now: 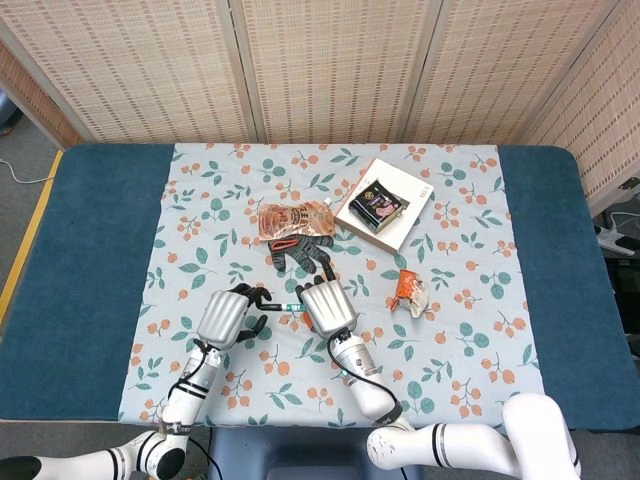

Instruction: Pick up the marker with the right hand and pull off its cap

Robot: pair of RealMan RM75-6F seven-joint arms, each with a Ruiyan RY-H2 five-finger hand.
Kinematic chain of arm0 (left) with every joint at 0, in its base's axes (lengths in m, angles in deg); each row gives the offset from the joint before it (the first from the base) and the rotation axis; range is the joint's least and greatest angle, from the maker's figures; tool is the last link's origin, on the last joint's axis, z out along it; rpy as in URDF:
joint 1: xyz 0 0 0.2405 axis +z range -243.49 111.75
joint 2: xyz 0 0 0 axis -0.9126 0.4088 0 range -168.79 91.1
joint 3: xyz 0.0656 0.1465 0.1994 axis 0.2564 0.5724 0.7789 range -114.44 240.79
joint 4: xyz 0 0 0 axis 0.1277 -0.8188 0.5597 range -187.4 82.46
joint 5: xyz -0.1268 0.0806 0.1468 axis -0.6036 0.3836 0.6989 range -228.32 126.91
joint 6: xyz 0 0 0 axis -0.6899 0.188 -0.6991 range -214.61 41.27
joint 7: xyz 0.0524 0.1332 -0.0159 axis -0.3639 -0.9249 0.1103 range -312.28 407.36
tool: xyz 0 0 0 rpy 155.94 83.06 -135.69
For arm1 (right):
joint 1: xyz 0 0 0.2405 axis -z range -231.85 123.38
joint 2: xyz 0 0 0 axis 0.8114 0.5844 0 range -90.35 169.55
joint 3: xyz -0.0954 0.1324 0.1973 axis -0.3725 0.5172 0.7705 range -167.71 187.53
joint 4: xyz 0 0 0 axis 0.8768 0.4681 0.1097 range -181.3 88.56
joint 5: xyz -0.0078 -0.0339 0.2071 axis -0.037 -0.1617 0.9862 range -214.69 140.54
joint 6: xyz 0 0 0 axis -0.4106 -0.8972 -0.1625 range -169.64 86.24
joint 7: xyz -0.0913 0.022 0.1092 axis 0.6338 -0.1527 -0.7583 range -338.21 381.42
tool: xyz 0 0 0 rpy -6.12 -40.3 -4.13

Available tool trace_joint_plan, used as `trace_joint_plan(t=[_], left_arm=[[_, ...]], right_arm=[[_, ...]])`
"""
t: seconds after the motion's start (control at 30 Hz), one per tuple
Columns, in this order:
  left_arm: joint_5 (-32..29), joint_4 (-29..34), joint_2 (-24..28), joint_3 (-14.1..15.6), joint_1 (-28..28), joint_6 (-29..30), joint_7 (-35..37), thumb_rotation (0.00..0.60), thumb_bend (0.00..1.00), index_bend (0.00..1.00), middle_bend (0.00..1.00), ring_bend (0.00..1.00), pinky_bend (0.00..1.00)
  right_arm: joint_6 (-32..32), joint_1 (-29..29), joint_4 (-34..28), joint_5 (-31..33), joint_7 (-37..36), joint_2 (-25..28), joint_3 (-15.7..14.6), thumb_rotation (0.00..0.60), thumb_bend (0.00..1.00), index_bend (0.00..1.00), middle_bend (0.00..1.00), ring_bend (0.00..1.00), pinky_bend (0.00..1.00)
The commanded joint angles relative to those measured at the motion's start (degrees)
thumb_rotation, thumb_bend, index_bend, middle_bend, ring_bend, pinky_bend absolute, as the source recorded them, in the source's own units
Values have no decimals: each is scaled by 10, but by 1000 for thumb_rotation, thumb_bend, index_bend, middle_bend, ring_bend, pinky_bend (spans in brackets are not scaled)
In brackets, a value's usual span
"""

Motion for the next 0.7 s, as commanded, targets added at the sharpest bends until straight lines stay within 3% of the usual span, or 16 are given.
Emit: trace_joint_plan(t=[0.03, 0.43, 0.7], left_arm=[[8, -17, -9, 3, -5, 8, 8, 600, 365, 414, 501, 379, 658], [-2, -19, -14, 4, -9, 2, 25, 600, 360, 414, 505, 388, 677], [-4, -20, -11, 3, -8, 8, 37, 600, 363, 467, 537, 432, 736]], right_arm=[[-1, -1, 1, 0, -1, -1, -1, 600, 462, 797, 740, 361, 0], [-4, -4, 5, -2, -9, -11, -1, 600, 462, 797, 740, 361, 0], [-9, -4, 13, -4, -19, -17, 1, 600, 463, 797, 740, 361, 0]])
